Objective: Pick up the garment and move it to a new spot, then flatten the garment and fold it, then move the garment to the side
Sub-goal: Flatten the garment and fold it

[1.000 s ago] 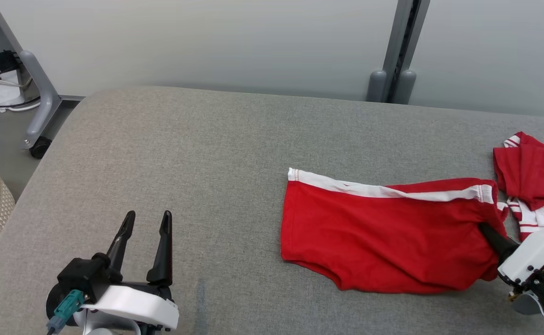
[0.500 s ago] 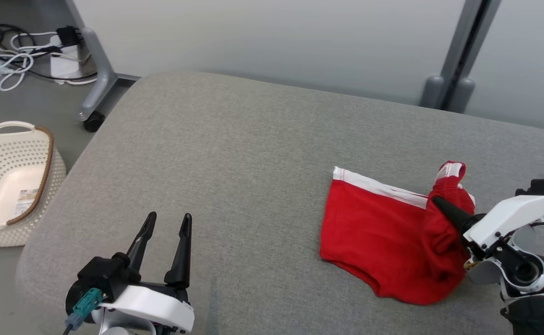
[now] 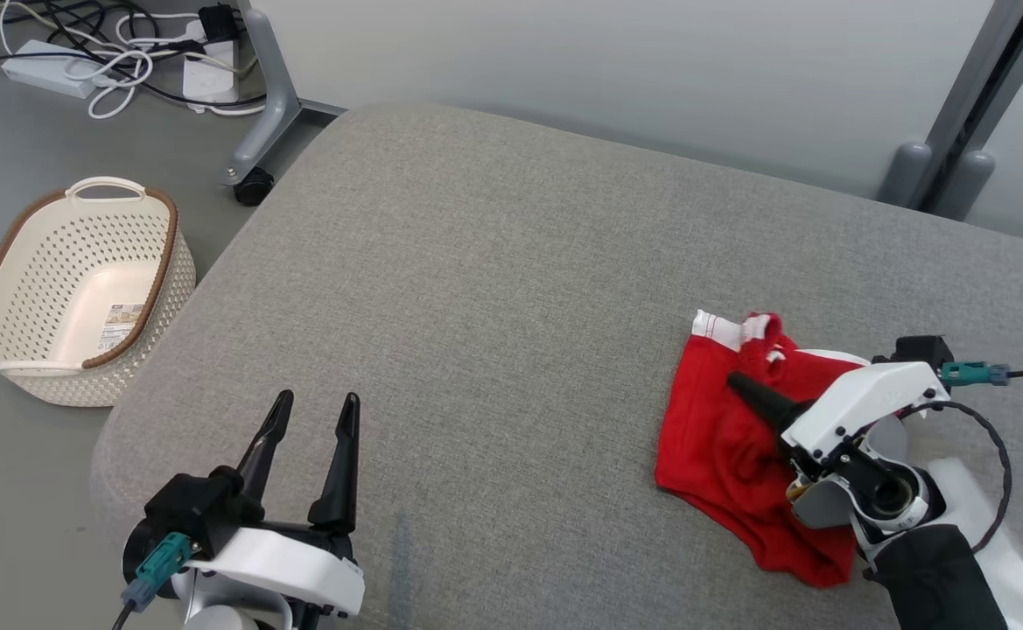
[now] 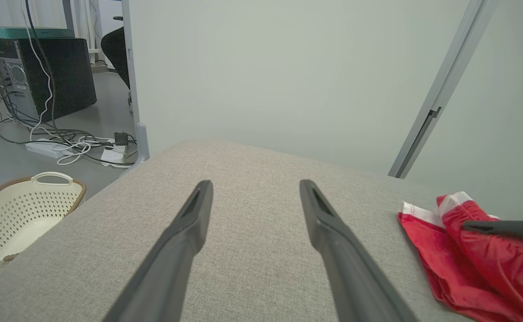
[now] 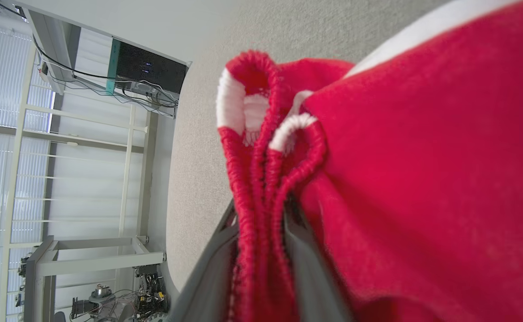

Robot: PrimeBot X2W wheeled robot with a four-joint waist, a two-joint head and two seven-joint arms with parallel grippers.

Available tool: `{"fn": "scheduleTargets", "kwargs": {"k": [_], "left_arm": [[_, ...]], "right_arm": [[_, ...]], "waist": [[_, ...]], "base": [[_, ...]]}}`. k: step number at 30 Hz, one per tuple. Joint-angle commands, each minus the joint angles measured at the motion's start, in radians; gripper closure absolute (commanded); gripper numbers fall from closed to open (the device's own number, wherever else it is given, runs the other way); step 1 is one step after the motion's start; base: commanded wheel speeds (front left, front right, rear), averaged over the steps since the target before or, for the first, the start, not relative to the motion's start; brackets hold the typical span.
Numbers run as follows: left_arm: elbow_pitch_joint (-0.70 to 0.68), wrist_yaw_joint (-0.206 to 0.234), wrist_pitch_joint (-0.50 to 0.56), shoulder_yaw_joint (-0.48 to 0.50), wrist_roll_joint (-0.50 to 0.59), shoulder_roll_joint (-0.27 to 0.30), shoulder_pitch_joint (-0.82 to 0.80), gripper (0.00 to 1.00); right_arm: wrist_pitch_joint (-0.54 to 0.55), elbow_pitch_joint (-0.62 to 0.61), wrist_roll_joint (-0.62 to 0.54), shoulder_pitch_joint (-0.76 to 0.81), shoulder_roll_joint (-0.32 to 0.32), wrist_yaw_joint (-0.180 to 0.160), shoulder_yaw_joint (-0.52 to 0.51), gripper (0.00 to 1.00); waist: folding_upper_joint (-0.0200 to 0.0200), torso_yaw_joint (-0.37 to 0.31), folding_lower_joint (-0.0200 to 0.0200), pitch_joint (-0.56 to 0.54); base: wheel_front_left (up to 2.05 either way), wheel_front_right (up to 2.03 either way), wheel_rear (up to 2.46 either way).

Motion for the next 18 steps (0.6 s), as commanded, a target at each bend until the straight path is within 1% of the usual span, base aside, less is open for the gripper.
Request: {"fn": "scheduleTargets", "kwargs": {"k": [1, 5, 9, 11, 14, 18], "left_arm": [[0.002, -0.002, -0.003, 0.006, 0.007, 0.001, -0.019, 0.0], [0.007, -0.005, -0.004, 0.009, 0.008, 0.001, -0.023, 0.0], [0.009, -0.005, -0.004, 0.012, 0.01, 0.002, -0.02, 0.0], [0.008, -0.004, -0.004, 0.014, 0.01, 0.002, -0.015, 0.0], [0.0, -0.001, -0.004, 0.02, 0.015, 0.004, -0.005, 0.0], [-0.01, 0.0, -0.003, 0.032, 0.018, 0.01, 0.005, 0.0]], "right_arm": [[-0.01, 0.006, 0.009, -0.015, -0.006, 0.001, 0.007, 0.0], [-0.037, 0.037, 0.059, -0.038, -0.007, 0.001, 0.069, 0.0], [-0.077, 0.001, 0.108, -0.042, -0.006, 0.001, 0.112, 0.0], [-0.103, -0.039, 0.125, -0.027, -0.007, 0.001, 0.116, 0.0], [-0.14, -0.113, 0.105, 0.0, -0.013, 0.001, 0.097, 0.0], [-0.183, -0.251, 0.04, 0.047, -0.057, 0.001, 0.079, 0.0]], "waist": [[0.0, -0.004, 0.0, 0.002], [0.0, -0.027, 0.0, 0.002], [0.0, -0.065, 0.0, -0.008], [0.0, -0.087, 0.0, -0.019], [0.0, -0.125, 0.0, -0.032], [0.0, -0.179, 0.0, -0.05]], "base": [[0.0, 0.0, 0.0], [0.0, 0.0, 0.0], [0.0, 0.0, 0.0], [0.0, 0.0, 0.0], [0.0, 0.0, 0.0], [0.0, 0.0, 0.0]]}}
